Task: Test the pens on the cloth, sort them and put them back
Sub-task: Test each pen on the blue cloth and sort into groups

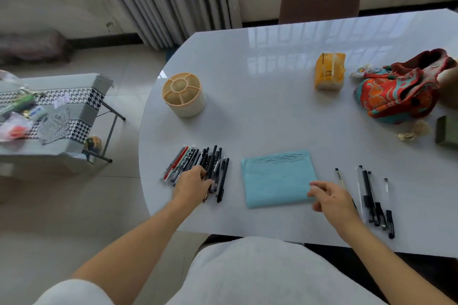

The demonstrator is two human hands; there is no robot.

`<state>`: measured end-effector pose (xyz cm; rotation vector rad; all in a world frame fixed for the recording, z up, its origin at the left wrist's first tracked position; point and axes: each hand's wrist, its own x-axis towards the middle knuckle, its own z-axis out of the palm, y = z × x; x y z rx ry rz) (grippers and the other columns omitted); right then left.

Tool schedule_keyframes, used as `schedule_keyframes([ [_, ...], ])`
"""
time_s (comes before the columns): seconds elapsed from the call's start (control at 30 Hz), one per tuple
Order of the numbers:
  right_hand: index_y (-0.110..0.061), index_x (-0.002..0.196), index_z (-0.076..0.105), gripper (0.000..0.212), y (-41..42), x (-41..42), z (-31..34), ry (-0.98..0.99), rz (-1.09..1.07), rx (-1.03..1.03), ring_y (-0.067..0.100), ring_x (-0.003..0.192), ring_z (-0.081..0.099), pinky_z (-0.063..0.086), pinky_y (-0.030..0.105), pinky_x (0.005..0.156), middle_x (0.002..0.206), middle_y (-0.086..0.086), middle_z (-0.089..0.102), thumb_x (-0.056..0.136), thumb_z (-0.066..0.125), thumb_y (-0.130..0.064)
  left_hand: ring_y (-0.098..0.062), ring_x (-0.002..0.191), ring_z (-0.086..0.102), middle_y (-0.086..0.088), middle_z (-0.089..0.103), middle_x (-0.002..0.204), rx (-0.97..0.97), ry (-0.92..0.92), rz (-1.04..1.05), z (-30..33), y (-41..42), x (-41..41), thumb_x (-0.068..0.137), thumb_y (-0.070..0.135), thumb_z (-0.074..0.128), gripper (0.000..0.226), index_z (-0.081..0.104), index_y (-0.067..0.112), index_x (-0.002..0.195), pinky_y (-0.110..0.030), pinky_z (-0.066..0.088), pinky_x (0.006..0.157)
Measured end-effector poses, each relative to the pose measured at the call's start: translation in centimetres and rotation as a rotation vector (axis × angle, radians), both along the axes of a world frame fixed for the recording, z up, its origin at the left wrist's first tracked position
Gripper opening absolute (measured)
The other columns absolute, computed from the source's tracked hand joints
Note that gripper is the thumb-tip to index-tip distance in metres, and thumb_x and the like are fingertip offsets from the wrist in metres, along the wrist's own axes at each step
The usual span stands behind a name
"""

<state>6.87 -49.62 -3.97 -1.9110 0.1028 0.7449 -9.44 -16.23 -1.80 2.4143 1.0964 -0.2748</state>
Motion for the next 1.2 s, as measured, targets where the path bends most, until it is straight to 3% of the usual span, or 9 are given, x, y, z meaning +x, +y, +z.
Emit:
schedule_keyframes([
  [0.1,-0.023,0.101,0.073,0.012,-3.9,0.2,-0.8,-0.028,-0.049,-0.088,0.017,0.062,0.067,0.061,0.043,0.075,0.078,0.001,0.075,0.095,0.064,-0.017,-0.015,0.08,0.062,0.004,0.066,0.089,0.026,0.071,0.001,-0.6,1.0,-0.2,0.093,0.031,0.068,0.023,0.062,0.017,0.11,-0.031,0.055,0.071],
  [0.2,-0.021,0.104,0.073,0.015,-6.6,-0.4,-1.0,-0.059,-0.084,-0.129,0.01,0.061,0.067,0.061,0.035,0.067,0.08,-0.008,0.075,0.095,0.063,-0.015,-0.019,0.084,0.063,0.0,0.067,0.093,0.034,0.122,0.006,-1.5,1.5,-0.5,0.094,0.031,0.066,0.024,0.061,0.016,0.111,-0.035,0.057,0.075],
  [0.3,-0.02,0.108,0.073,0.015,-8.7,-0.5,-0.7,-0.105,-0.176,-0.206,0.017,0.077,0.069,0.061,0.041,0.076,0.087,-0.003,0.074,0.096,0.064,-0.019,-0.017,0.078,0.061,0.001,0.066,0.088,0.045,0.112,0.001,-2.5,1.8,-0.8,0.093,0.032,0.067,0.024,0.062,0.017,0.111,-0.034,0.055,0.069],
  [0.37,-0.016,0.114,0.07,0.02,-10.0,0.0,-0.3,-0.2,-0.246,-0.323,0.02,0.092,0.067,0.055,0.035,0.079,0.096,-0.003,0.07,0.096,0.065,-0.023,-0.017,0.075,0.06,0.003,0.065,0.084,0.078,0.064,-0.009,-2.8,1.8,-0.9,0.093,0.031,0.067,0.023,0.063,0.018,0.111,-0.033,0.052,0.064],
  [0.53,-0.01,0.138,0.051,0.065,-12.3,1.6,0.2,-0.251,-0.201,-0.708,0.032,0.126,0.047,0.049,0.045,0.088,0.134,0.013,0.053,0.089,0.069,-0.049,-0.011,0.07,0.059,0.015,0.063,0.08,0.101,-0.123,-0.11,-2.2,0.1,-0.7,0.09,0.029,0.069,0.014,0.065,0.027,0.103,-0.031,0.048,0.058],
  [0.67,-0.01,0.143,0.043,0.092,-11.0,2.2,-0.5,-0.137,-0.065,-0.802,0.031,0.129,0.044,0.049,0.046,0.09,0.139,0.012,0.045,0.079,0.066,-0.072,-0.002,0.068,0.058,0.019,0.063,0.078,0.007,-0.159,-0.181,-1.9,-2.3,-0.9,0.089,0.025,0.069,0.014,0.064,0.034,0.098,-0.027,0.046,0.056],
  [0.83,-0.01,0.132,0.046,0.09,-7.8,3.4,-1.2,-0.211,0.091,-0.94,0.031,0.122,0.045,0.051,0.044,0.092,0.131,0.011,0.046,0.072,0.065,-0.074,0.0,0.068,0.057,0.019,0.061,0.078,-0.079,-0.105,-0.26,-2.1,-4.2,-2.0,0.089,0.023,0.071,0.012,0.067,0.031,0.097,-0.019,0.04,0.057],
  [1.0,-0.011,0.128,0.044,0.073,-5.6,4.3,-1.9,-0.221,0.187,-0.976,0.031,0.117,0.045,0.05,0.042,0.085,0.129,0.013,0.045,0.075,0.067,-0.056,-0.006,0.067,0.058,0.018,0.063,0.085,-0.172,-0.067,-0.196,-2.6,-4.5,-4.6,0.093,0.026,0.065,0.012,0.063,0.037,0.096,-0.027,0.049,0.063],
  [1.2,-0.008,0.124,0.042,0.056,-4.4,4.9,-2.7,-0.269,0.248,-0.979,0.033,0.107,0.052,0.042,0.038,0.074,0.123,0.014,0.051,0.08,0.065,-0.033,-0.004,0.064,0.056,0.02,0.064,0.085,-0.174,-0.023,-0.082,-3.3,-4.2,-9.1,0.091,0.023,0.066,0.017,0.061,0.039,0.096,-0.025,0.045,0.06],
])
